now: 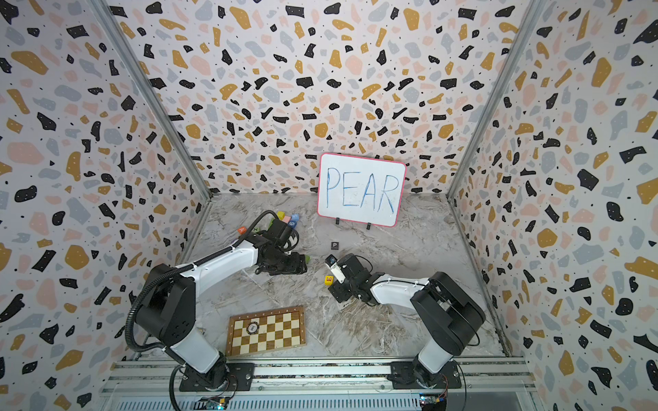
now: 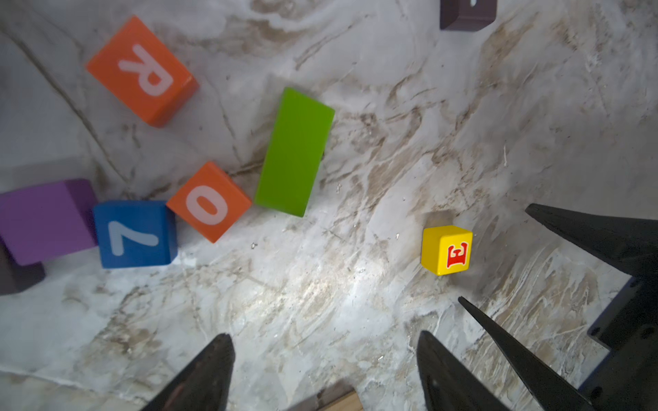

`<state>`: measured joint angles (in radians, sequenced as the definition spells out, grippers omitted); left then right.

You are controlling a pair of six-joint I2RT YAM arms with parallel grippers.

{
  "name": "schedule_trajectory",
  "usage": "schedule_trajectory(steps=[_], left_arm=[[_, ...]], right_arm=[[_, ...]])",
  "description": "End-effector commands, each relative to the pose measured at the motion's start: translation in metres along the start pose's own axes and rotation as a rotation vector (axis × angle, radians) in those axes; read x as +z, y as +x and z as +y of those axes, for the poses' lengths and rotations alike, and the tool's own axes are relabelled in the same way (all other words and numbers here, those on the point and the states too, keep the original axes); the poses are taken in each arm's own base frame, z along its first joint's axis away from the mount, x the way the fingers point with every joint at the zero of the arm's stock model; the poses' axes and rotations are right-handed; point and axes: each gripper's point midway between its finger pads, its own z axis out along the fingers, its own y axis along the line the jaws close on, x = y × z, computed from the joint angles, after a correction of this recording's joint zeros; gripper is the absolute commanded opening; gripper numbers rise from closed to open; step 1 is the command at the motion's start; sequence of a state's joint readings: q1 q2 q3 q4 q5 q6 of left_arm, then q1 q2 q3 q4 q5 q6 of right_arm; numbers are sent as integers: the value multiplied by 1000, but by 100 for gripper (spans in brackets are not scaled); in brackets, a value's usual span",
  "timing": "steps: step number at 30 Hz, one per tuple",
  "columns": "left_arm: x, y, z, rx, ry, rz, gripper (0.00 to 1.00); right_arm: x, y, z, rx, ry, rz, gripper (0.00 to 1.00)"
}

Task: Spell the uppercase word “pear” with letter blocks
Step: Pick up the letter block from the center of the board.

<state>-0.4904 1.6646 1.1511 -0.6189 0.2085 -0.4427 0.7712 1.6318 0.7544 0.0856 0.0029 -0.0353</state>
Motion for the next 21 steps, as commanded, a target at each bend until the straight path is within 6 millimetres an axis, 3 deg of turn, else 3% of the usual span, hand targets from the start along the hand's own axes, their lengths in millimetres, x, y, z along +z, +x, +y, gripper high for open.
schedule_trajectory(steps=[1, 7, 21], left_arm=[[-11, -6, -4, -15, 54, -36, 82], [-11, -6, -2, -24, 65, -40, 87], [-13, -9, 0, -25, 57, -51, 87]], right_arm=[[1, -10, 7, -35, -23, 2, 85], [17, -21, 0, -37, -13, 15, 84], [40, -31, -11, 0, -71, 66, 69]])
